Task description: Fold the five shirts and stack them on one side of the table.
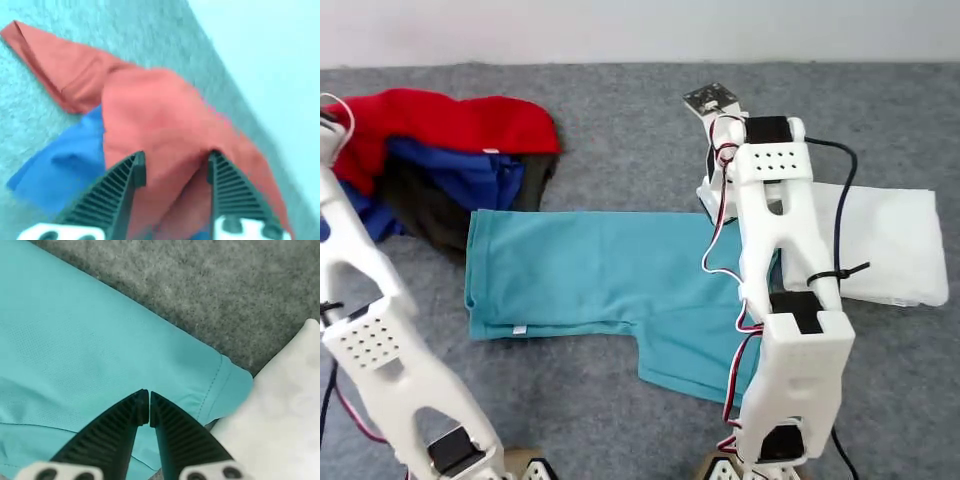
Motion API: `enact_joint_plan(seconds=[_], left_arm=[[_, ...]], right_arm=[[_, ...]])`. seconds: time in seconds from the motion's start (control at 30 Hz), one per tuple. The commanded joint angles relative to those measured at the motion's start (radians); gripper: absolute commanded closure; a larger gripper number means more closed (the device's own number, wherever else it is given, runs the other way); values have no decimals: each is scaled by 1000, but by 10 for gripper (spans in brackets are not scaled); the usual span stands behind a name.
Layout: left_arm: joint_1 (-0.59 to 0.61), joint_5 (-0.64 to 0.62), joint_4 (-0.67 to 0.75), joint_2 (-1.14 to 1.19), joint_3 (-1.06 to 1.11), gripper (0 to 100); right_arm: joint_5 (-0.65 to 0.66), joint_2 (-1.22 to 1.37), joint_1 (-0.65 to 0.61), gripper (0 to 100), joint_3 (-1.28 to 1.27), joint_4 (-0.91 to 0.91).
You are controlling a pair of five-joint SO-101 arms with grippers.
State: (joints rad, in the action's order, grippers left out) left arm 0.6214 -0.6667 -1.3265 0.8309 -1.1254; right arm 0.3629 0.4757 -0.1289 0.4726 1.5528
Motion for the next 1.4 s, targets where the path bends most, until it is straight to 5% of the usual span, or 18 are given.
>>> enact_joint_plan(seconds=[0.0, 0.23, 0.43, 0.6, 0.7, 0.9, 1.37], left_arm=[[-37, 126, -218, 5, -211, 782], [-40, 253, -430, 3, -414, 785], [-15, 95, -430, -104, -407, 787], [-178, 161, -433, -275, -358, 859], [-322, 296, -431, -390, -183, 886], [-512, 364, -425, -600, 308, 929], [-483, 450, -9, -1079, 1353, 885]], right_arm=[[11, -8, -4, 990, 37, 10], [11, 18, -2, 990, 37, 10], [8, -8, 35, 990, 41, 12], [28, -50, 51, 990, 41, 97], [120, -74, 44, 990, 41, 193], [290, -239, 42, 990, -89, 243], [632, -806, -217, 989, -902, 120]])
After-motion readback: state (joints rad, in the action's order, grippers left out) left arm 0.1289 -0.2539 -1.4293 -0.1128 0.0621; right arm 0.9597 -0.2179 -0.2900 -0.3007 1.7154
